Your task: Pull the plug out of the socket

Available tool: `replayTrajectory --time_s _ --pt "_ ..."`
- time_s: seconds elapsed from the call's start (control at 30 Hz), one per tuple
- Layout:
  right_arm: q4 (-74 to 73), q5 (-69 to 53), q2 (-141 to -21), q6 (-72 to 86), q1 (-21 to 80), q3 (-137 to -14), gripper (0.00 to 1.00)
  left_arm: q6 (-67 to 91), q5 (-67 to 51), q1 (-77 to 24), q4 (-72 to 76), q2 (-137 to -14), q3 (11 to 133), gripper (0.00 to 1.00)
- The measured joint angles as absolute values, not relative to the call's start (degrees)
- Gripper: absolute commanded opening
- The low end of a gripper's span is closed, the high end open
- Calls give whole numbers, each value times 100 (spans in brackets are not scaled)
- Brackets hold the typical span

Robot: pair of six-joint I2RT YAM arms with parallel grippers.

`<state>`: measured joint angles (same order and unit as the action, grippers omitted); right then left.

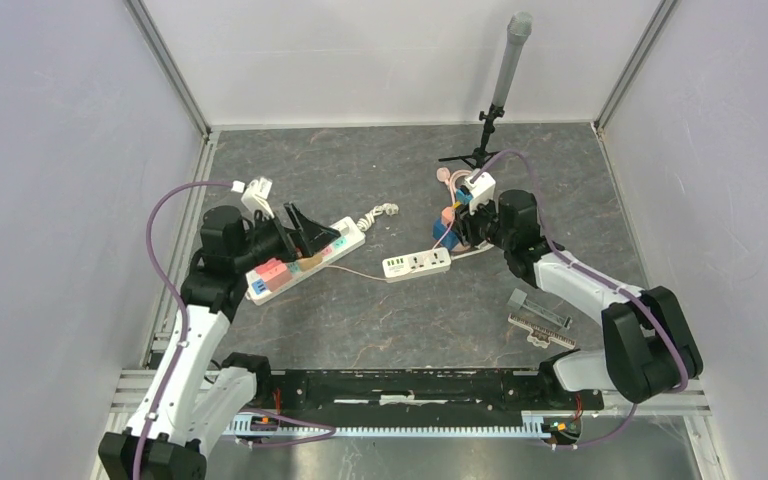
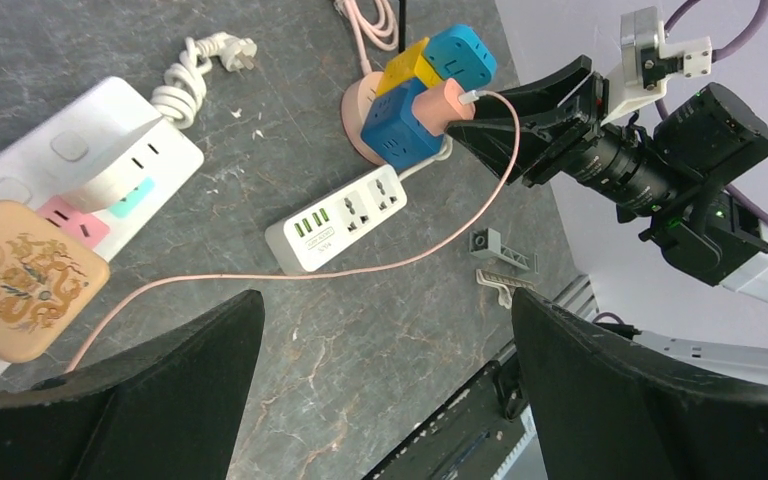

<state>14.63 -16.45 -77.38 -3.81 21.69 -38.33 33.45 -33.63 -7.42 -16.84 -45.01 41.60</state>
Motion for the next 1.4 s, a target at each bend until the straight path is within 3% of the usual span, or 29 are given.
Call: replayTrajectory --time_s 0.1,0.47,0.6,0.8,1.1,1.27,1.4 --pt "1525 -1632 -7756 -405 2182 -3833 24 3527 -3358 -869 -1549 -4705 4143 98" --pt "2093 -1306 -7419 263 2692 -3297 20 4287 -2801 -2493 -537 -6897 4466 90" --pt "2097 -1142 -7373 541 2930 -3275 26 4388 -2506 -2908 -392 -7861 4950 85" --pt "2056 -941 -7356 714 3068 -3275 48 4486 -2106 -3417 -117 -8783 5400 79" --pt "2034 -884 -7435 648 3089 -3277 53 4687 -1763 -3625 128 -9465 5577 69" --pt "2038 -884 -7612 401 3118 -3323 49 4772 -1599 -3625 274 -9631 5581 64" --pt "2095 -893 -7688 272 3157 -3354 34 4851 -1603 -3625 377 -9865 5717 56"
